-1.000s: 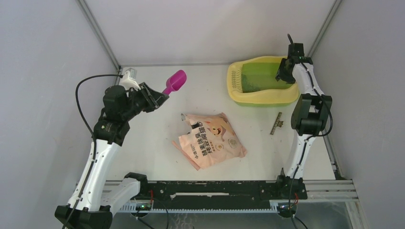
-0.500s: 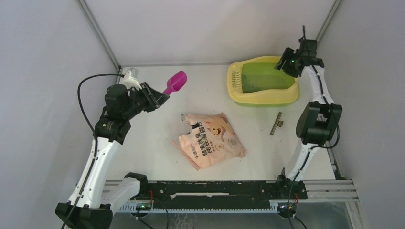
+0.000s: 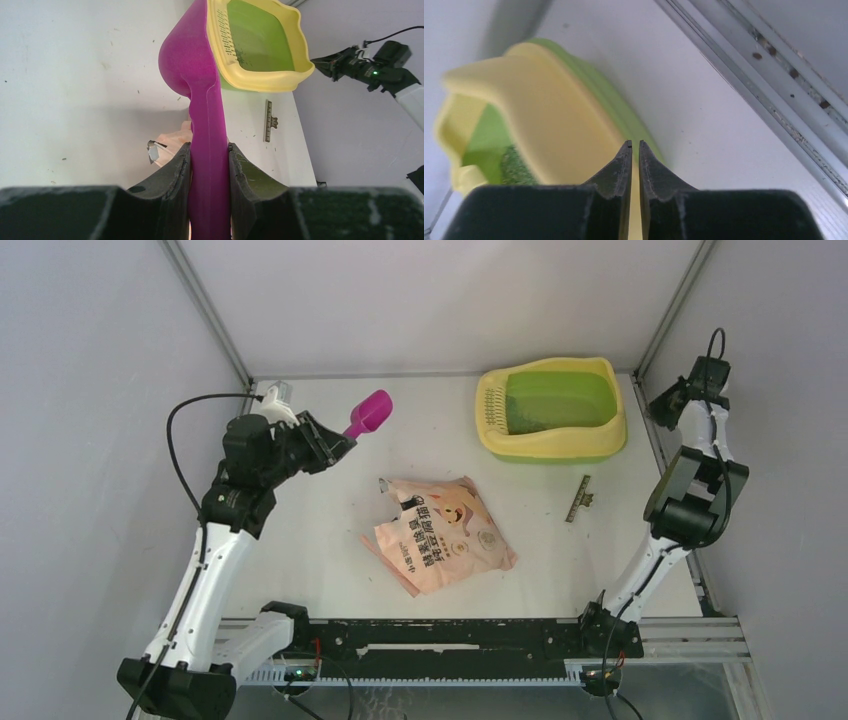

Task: Fill the litter box with clean litter
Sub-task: Move the litter box to the center of the board.

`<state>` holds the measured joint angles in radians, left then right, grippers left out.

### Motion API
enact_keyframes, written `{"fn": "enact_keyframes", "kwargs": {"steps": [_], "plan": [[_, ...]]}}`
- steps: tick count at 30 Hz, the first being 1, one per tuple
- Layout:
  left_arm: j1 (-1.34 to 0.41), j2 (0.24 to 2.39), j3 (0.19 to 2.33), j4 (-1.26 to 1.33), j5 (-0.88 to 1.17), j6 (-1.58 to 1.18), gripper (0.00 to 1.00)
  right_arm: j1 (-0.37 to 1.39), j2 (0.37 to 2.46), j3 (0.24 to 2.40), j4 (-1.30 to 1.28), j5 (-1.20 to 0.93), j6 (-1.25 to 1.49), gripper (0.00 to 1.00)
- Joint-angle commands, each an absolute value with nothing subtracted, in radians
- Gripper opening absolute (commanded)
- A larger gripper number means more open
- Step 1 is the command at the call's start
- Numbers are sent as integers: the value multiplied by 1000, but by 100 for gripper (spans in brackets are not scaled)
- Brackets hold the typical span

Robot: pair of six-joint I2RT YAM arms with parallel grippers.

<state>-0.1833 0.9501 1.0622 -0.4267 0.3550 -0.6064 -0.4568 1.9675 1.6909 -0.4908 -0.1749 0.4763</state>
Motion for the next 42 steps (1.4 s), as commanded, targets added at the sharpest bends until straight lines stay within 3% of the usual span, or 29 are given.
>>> {"fn": "enact_keyframes", "kwargs": {"steps": [1,20,38,42], "plan": [[-175,966,1059,-355,380,-609,4,-446,2017,1682,-473,-121,505,16],[-175,956,1054,-352,376,-611,4,-309,2211,1912,-605,-114,398,18],[-175,938,1060,-371,369,-609,4,-176,2189,1867,-598,-116,389,18],[-175,924,1079,-393,358,-605,4,-216,2022,1687,-539,-32,406,33]]}}
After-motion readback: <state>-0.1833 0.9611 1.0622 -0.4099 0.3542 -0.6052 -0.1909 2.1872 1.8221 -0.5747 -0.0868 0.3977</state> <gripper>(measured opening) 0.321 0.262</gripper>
